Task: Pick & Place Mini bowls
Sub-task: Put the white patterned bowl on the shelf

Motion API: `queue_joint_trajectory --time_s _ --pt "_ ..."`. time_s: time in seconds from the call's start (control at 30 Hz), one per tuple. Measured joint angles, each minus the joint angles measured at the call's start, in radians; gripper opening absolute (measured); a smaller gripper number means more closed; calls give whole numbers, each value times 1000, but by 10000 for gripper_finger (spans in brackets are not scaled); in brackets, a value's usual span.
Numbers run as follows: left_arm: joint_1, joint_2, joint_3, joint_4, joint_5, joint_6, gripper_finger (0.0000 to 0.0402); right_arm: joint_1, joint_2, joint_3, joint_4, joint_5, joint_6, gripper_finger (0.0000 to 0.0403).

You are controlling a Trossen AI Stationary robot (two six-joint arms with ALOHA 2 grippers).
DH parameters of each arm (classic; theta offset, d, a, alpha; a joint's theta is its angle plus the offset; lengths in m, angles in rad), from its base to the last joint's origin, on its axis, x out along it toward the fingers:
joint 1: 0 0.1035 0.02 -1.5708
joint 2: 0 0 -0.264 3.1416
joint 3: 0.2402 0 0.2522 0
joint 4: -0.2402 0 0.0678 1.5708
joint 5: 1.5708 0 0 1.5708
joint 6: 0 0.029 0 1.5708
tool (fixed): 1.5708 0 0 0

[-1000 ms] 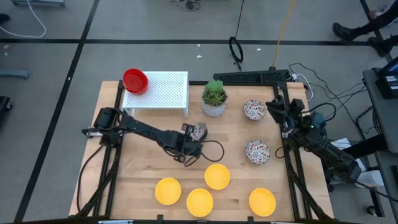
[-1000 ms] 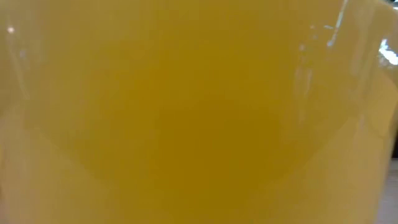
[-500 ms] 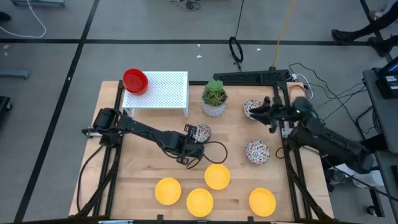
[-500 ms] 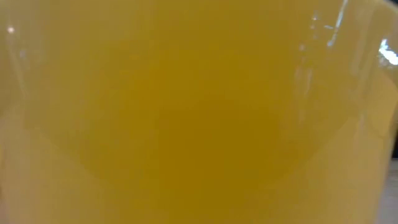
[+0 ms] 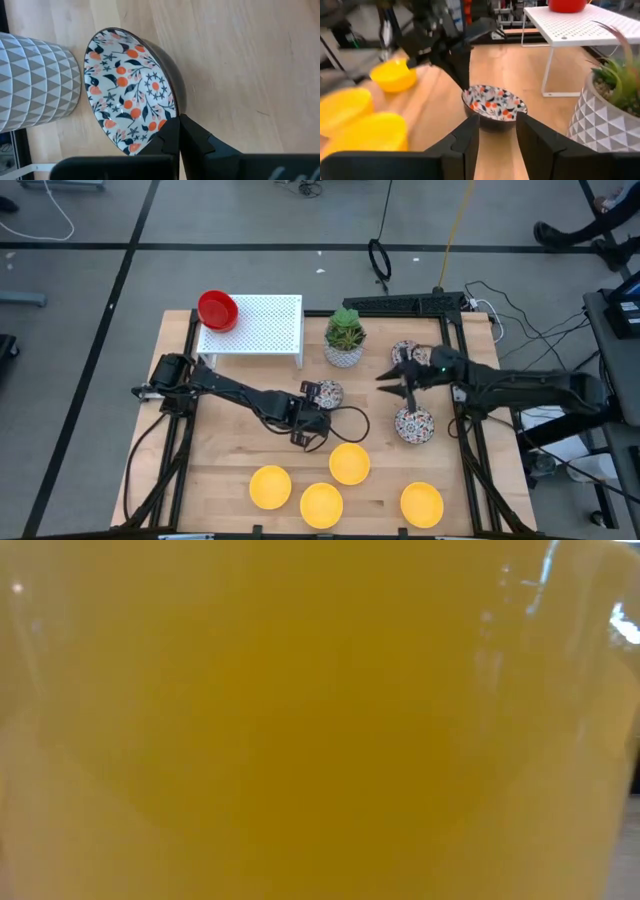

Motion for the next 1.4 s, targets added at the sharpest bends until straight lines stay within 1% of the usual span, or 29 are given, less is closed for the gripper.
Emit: queue_joint_trajectory --time_s 0.17,0.33,0.57,0.7,0.83,0.97,1.1,1.27,1.4 --pt "0 0 0 16 2 4 5 117 73 3 18 136 -80 116" --pt "0 0 0 26 2 4 7 216 157 53 12 243 -98 116" --pt "0 0 0 71 3 4 6 303 297 150 -83 371 -165 116" --pt "0 0 0 71 3 4 10 314 368 175 -81 373 -161 116" --pt "0 0 0 73 6 1 3 316 443 185 -73 372 -157 116" --pt "0 0 0 81 35 1 10 316 526 186 18 369 -143 116" --pt "0 0 0 105 52 0 3 316 599 186 117 367 -139 116" --pt "0 0 0 116 52 8 12 322 670 240 98 367 -165 116" --pt "0 0 0 116 53 8 4 344 724 293 86 367 -220 116"
